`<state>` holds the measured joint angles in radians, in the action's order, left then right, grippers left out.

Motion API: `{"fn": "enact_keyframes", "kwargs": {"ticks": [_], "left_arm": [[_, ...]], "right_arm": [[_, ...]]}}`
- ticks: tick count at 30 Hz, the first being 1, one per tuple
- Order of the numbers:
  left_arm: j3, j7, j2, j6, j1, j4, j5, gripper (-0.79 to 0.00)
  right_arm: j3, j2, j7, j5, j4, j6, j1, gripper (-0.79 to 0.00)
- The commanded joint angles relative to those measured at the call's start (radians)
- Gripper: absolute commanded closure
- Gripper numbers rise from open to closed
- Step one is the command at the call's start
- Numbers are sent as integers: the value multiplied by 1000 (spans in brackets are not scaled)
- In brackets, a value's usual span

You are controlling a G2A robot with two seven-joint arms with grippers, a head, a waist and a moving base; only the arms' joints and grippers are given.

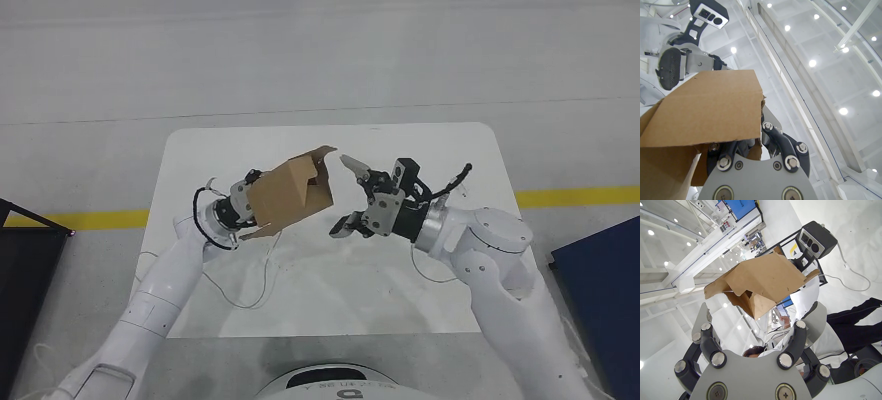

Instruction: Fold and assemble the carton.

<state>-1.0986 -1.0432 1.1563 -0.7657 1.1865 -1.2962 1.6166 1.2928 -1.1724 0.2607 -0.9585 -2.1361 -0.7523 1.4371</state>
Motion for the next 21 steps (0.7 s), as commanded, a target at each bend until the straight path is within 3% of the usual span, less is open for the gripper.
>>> {"fn": "enact_keyframes", "kwargs": {"ticks": [1, 2, 8, 12, 16, 19, 21], "left_arm": [[-7, -3, -3, 2, 8, -4, -27, 0], [-9, -5, -5, 1, 12, -6, -40, 0], [-12, -22, -10, 11, 32, -22, -82, 0], [-17, -32, -19, 21, 47, -34, -129, 0], [-18, -44, -26, 33, 59, -46, -155, 0], [-19, -52, -32, 41, 64, -57, -166, 0], [-21, -59, -35, 48, 65, -58, -175, 0]], "right_arm": [[0, 0, 0, 0, 0, 0, 0, -785], [0, 0, 0, 0, 0, 0, 0, -785], [85, -12, 92, -204, 23, 254, 49, -785], [102, -12, 144, -245, 33, 301, 75, -785], [71, -14, 111, -229, 62, 283, 54, -650], [42, -18, 56, -216, 88, 282, 30, -613], [27, -19, 31, -207, 100, 279, 18, -502]]}}
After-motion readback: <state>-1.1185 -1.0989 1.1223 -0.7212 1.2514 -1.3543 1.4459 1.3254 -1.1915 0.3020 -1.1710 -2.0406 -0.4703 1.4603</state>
